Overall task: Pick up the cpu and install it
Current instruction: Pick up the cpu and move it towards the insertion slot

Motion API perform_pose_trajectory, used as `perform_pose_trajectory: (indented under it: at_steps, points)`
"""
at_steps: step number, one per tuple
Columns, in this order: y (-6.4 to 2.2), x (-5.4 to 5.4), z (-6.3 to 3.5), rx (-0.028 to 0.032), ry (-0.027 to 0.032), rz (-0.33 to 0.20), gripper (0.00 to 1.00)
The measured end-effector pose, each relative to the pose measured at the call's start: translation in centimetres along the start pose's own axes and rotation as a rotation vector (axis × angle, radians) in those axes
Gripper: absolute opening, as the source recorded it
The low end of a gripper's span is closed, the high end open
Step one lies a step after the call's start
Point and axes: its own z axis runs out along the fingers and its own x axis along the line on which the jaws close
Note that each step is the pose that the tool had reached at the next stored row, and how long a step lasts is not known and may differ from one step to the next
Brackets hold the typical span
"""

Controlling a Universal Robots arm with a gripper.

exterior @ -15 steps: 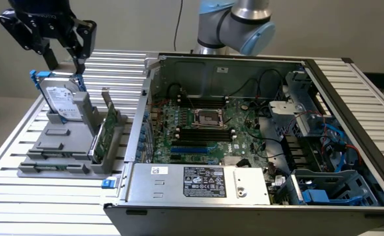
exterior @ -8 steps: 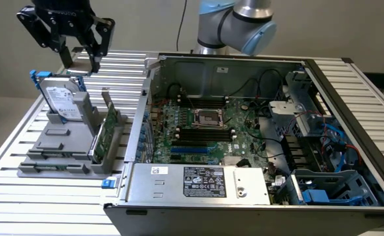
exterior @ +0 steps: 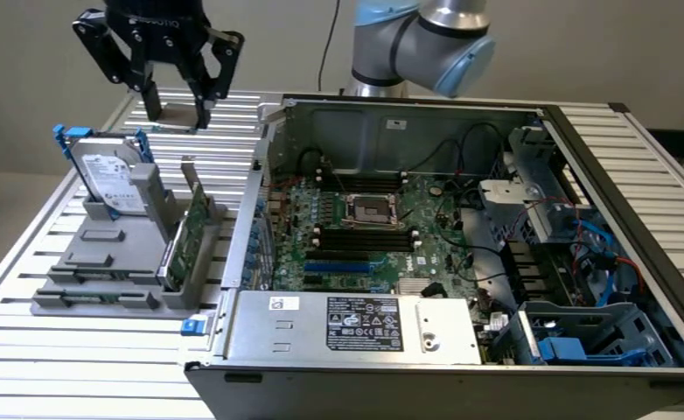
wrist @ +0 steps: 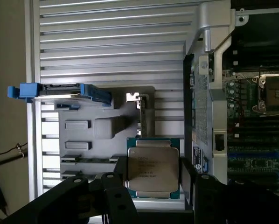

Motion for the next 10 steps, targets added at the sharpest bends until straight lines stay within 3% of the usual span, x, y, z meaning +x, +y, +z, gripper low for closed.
perform_pose_trajectory:
  at_steps: [10]
  points:
    - [0.22,-4.5,-0.52,0.0005,0.0016,0.000,0.55]
